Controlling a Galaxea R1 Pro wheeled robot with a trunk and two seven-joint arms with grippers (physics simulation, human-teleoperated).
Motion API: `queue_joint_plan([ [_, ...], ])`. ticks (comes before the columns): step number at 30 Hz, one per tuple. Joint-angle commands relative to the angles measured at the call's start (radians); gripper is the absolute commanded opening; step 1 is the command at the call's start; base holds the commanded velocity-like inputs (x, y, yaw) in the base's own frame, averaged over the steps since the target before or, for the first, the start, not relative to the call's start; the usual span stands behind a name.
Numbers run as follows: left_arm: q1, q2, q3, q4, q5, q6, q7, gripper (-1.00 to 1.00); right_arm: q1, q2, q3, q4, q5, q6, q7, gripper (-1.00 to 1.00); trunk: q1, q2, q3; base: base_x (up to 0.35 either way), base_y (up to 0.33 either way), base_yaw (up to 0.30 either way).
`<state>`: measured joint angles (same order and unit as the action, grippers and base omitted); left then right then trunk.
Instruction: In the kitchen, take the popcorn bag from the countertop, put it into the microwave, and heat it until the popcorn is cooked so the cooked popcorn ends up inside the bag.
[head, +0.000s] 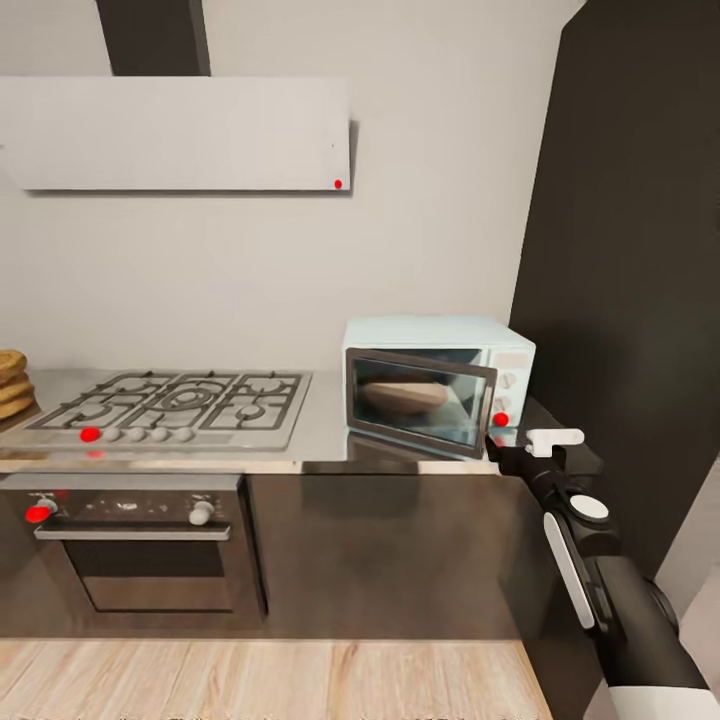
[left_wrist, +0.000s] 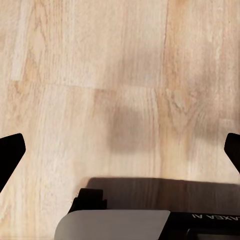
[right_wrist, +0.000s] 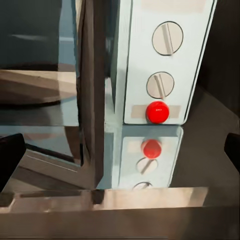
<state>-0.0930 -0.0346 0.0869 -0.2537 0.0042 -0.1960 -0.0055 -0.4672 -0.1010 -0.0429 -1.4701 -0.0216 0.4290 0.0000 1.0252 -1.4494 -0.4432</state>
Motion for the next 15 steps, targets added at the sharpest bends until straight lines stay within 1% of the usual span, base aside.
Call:
queue_joint_plan([
  [1,-0.001,-0.001,0.005,0.001,0.000,-0.003,-0.001,1.00,0.001,0.000,0.000,-0.003,-0.002,0.005,0.000,1.00,0.000,-0.001,-0.001,-0.102,-0.187,0.000],
  [4,-0.001,-0.001,0.005,0.001,-0.001,-0.003,0.000,1.00,0.002,-0.001,0.005,-0.025,-0.001,0.005,0.000,1.00,0.000,-0.001,-0.001,-0.109,-0.232,0.000],
  [10,0.001,-0.001,0.005,0.001,0.000,-0.003,0.001,1.00,0.002,-0.001,0.015,-0.033,-0.003,0.006,0.023,1.00,0.000,-0.001,-0.001,-0.017,-0.067,0.000],
  [13,0.000,-0.001,0.005,0.001,0.000,-0.003,0.001,1.00,0.002,-0.001,0.006,-0.035,-0.002,0.004,0.033,1.00,0.000,-0.001,-0.001,-0.001,-0.236,0.000],
  [15,0.000,-0.001,0.006,0.001,0.000,-0.003,0.001,1.00,0.002,0.001,0.003,-0.037,-0.002,-0.003,0.028,1.00,0.000,-0.001,-0.001,0.000,-0.097,0.000],
])
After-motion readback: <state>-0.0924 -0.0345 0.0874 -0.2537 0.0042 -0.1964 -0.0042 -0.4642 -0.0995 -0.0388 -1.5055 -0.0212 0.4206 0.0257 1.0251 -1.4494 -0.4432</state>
